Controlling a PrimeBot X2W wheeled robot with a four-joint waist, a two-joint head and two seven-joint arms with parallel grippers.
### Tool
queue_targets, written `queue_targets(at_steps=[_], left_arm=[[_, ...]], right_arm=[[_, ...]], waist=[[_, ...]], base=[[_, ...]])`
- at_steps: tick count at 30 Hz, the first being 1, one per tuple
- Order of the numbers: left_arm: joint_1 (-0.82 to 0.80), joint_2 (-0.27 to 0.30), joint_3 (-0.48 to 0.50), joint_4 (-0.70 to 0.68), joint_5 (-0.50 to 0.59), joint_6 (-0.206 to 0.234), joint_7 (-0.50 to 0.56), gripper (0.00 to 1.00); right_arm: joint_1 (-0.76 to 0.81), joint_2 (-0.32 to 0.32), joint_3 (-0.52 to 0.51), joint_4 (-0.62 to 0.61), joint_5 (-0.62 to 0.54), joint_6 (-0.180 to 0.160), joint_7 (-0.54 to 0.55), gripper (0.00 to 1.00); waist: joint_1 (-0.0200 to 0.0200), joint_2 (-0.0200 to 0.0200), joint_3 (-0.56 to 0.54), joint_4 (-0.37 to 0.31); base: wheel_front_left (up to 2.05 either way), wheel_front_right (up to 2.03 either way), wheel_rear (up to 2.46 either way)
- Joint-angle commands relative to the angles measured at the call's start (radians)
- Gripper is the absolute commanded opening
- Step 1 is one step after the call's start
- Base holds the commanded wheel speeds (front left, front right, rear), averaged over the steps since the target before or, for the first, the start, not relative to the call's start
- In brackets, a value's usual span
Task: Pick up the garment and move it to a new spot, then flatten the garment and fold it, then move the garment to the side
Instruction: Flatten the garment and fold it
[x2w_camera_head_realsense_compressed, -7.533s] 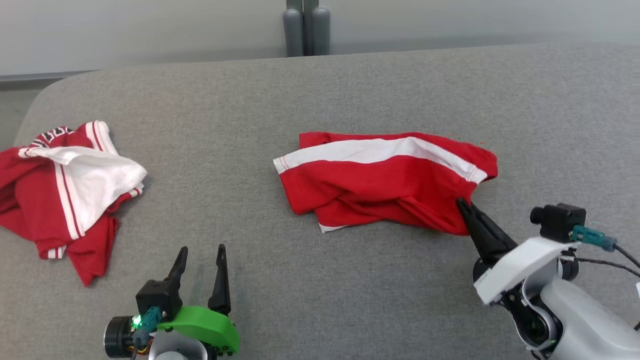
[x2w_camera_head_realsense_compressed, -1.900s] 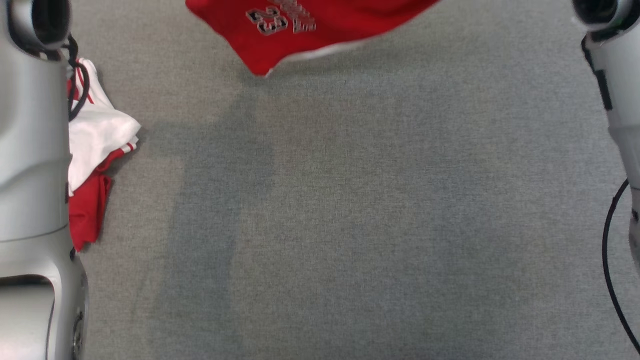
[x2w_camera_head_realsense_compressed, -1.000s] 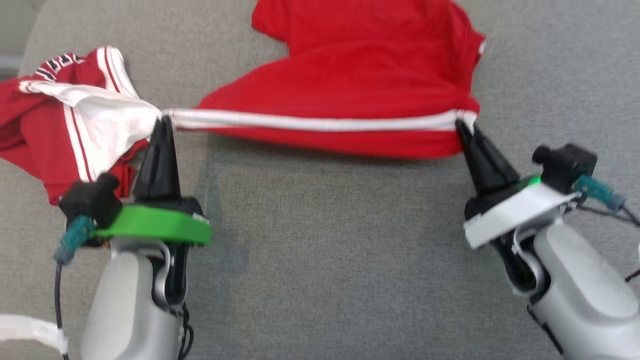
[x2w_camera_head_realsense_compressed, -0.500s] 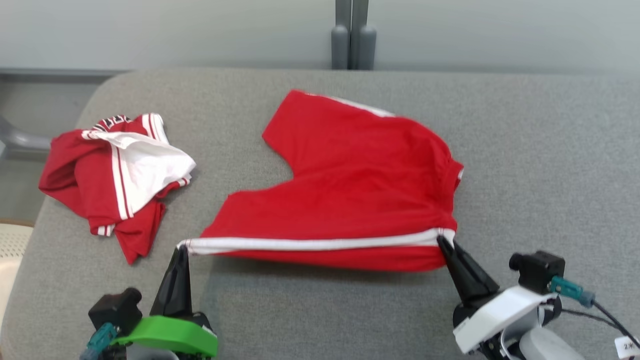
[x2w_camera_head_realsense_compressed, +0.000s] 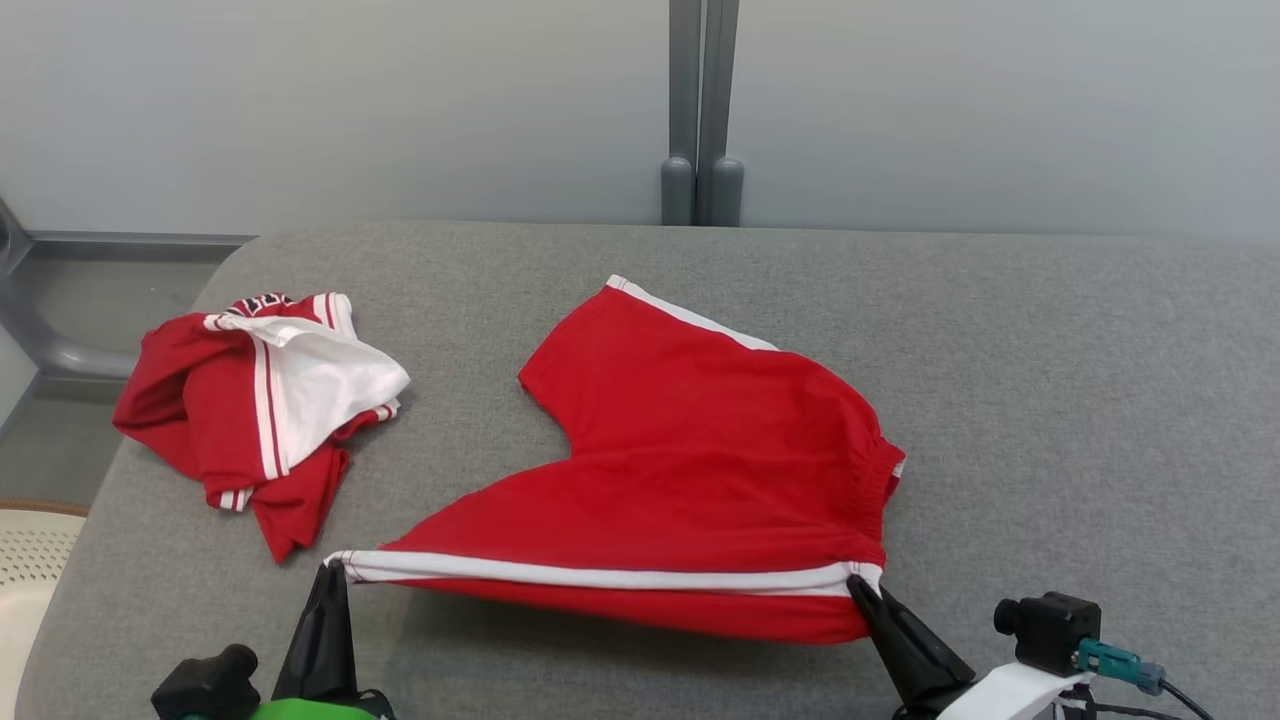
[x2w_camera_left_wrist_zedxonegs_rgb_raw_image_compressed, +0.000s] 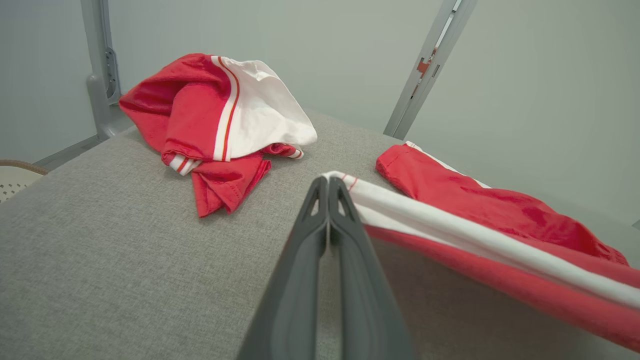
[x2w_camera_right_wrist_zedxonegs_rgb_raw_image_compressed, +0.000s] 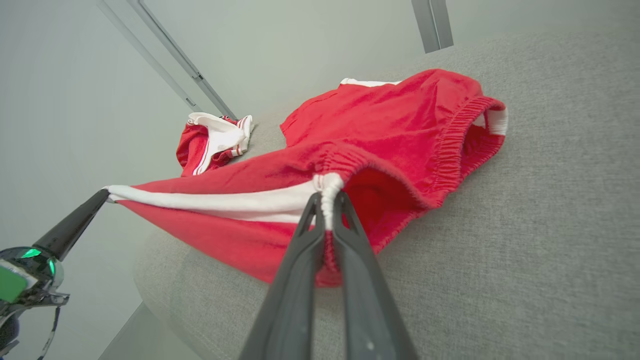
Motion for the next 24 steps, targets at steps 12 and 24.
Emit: queue_targets(at_steps=[12,24], left_arm=[[-0.333,0.008,-0.102,0.082,0.080,-0.002,0.000,0.00],[-0.753,0.023,-0.099,0.325,0.203,0.006,0.000,0.00]], right_arm=[[-0.157,0.098,-0.074,0.028,0.004,0.000,-0.003,0.00],[-0.336,0.241,-0.255,0.089,-0.076,0.000,-0.003,0.00]], waist=[[0.0001,0.0000,0.188,-0.126],[0.0001,0.0000,0.415,-0.244]], base=[[0.00,0.00,0.00],[0.00,0.00,0.00]])
